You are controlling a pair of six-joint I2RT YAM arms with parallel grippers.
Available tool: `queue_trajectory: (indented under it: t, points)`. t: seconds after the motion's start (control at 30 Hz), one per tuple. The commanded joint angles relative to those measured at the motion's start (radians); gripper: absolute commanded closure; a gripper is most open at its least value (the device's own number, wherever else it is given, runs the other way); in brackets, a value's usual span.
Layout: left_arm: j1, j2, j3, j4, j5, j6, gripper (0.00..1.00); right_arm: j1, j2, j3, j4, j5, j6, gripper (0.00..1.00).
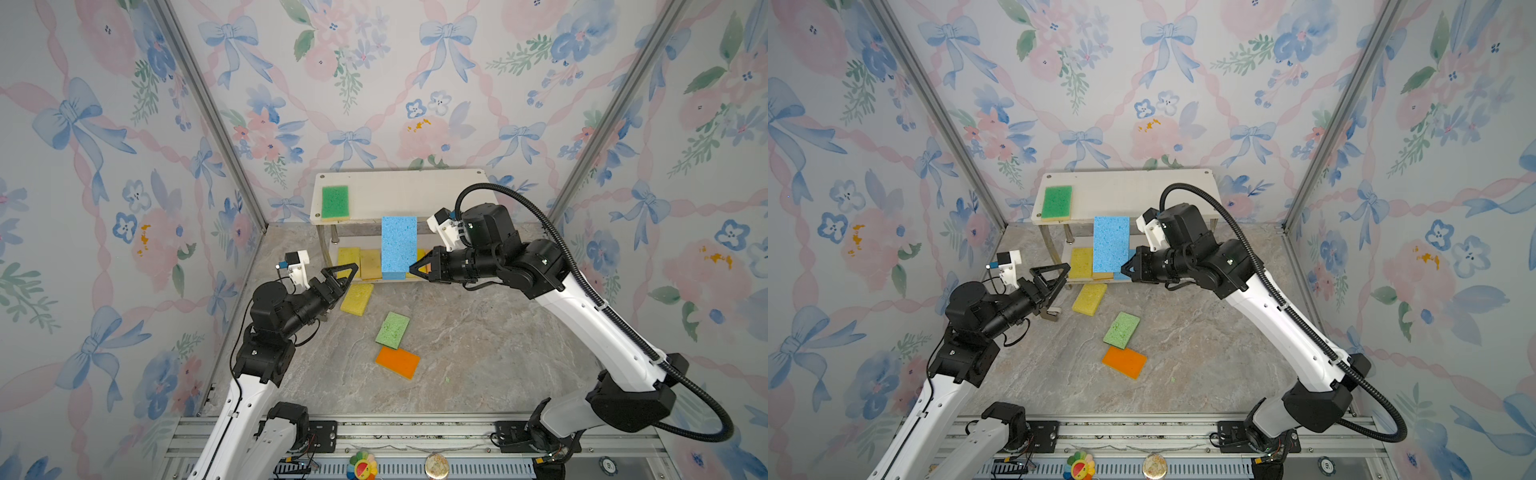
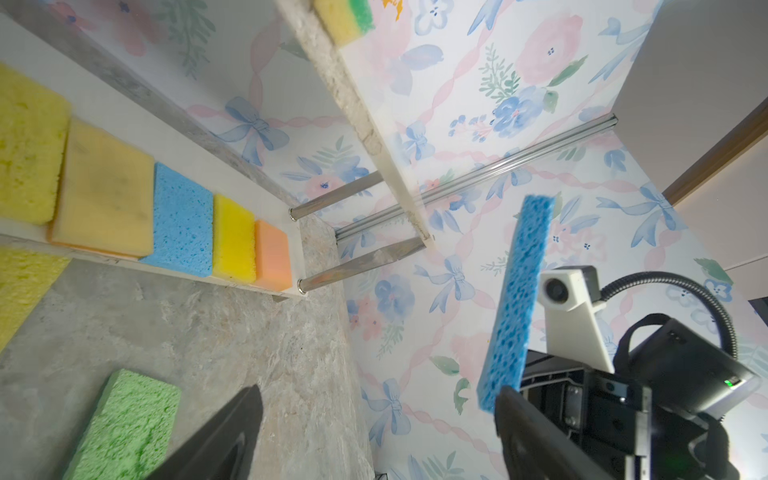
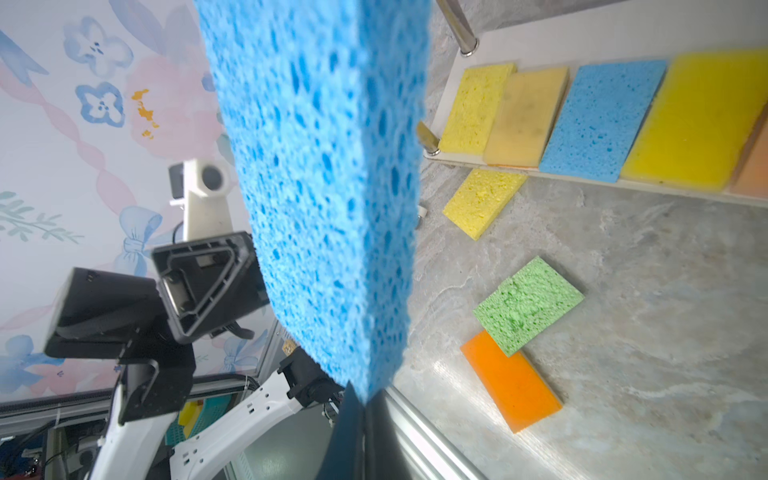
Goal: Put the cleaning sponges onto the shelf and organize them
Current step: 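Set the blue sponge on the top tier beside the green scrub sponge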
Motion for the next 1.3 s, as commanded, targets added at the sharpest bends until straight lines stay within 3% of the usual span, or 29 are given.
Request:
queue_trajectory:
  t: [0.0, 0.27, 0.73, 0.83, 0.93, 1.13, 1.27]
  points:
    - [0.007, -0.005, -0.059, -0.056, -0.025, -0.008, 0.10, -0.027, 0.116, 0.140, -0.077, -0.012, -0.065, 1.00]
    - [0.007, -0.017, -0.060, -0.103, 0.018, 0.019, 0.08, -0.079, 0.481, 0.663, -0.224, -0.059, -0.114, 1.00]
    - [0.017, 0.002, -0.042, -0.146, 0.074, 0.048, 0.07, -0.144, 0.589, 0.685, -0.010, -0.185, 0.023, 0.99]
    - [0.020, 0.016, -0.041, -0.147, 0.083, 0.053, 0.06, -0.144, 0.598, 0.686, 0.007, -0.186, 0.038, 0.85]
    - [0.023, 0.028, -0.041, -0.146, 0.091, 0.061, 0.06, -0.149, 0.604, 0.686, 0.024, -0.181, 0.052, 0.64]
    - [0.031, 0.046, -0.041, -0.146, 0.104, 0.074, 0.05, -0.139, 0.562, 0.662, 0.012, -0.129, 0.033, 0.57]
    - [0.034, 0.043, -0.041, -0.146, 0.106, 0.079, 0.05, -0.110, 0.453, 0.549, 0.035, -0.034, -0.008, 0.50]
